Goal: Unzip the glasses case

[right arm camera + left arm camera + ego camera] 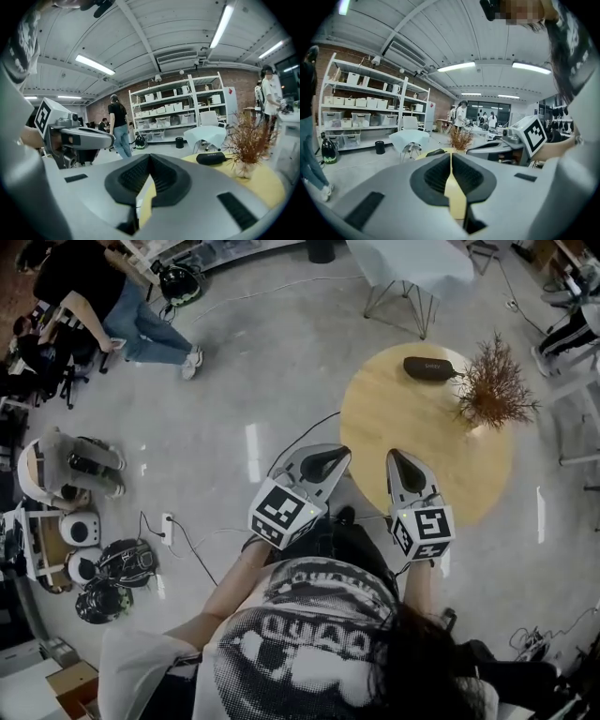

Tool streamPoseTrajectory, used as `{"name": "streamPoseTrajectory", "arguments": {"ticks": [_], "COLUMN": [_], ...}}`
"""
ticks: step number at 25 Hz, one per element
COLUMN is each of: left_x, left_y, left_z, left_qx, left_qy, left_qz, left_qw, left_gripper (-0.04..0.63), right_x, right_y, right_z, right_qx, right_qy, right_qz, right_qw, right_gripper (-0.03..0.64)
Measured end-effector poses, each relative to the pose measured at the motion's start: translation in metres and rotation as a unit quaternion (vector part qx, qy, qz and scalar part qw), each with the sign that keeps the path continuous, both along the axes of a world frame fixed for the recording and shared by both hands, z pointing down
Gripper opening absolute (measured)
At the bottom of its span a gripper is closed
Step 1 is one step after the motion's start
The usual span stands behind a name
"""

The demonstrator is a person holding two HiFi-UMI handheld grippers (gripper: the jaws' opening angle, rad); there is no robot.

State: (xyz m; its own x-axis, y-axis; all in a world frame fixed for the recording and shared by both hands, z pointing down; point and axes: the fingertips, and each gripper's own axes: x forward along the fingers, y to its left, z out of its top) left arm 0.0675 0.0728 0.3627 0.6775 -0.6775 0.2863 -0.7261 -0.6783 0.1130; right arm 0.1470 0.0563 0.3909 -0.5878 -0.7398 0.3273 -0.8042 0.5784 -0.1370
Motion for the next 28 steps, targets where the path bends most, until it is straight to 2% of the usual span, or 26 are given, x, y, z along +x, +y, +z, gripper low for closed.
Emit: {"name": "streamPoseTrajectory", "arguments": {"ticks": [8, 16, 21, 25, 28], "left_x": [0.015, 0.017, 0.018, 0.022, 0.025], "left_y": [-0.039, -0.135, -0.181, -0.205, -0.221], "left_z": [0.010, 0.013, 0.017, 0.023, 0.029], "left_qx": [-0.004, 0.007, 0.000, -0.013, -0.017], "left_qy": [-0.010, -0.018, -0.014, -0.005, -0.007], "left_qz": [0.061, 0.135, 0.175, 0.206, 0.231], "left_qw": [0.9981, 0.9907, 0.9844, 0.9784, 0.9728], "left_gripper": [0.018, 0.018, 0.018, 0.018, 0.018], "right_x": [0.013, 0.013, 0.024, 0.033, 0.041], "right_y": [-0.032, -0.122, -0.167, -0.193, -0.212], "right_z": [0.015, 0.036, 0.049, 0.065, 0.082], "right_qx": [-0.016, -0.028, -0.036, -0.048, -0.064], "right_qy": [0.008, 0.044, 0.120, 0.193, 0.259], "right_qz": [0.045, 0.084, 0.089, 0.049, 0.010], "right_qw": [0.999, 0.995, 0.988, 0.979, 0.964], "right_gripper": [0.000, 0.003, 0.021, 0.044, 0.061]}}
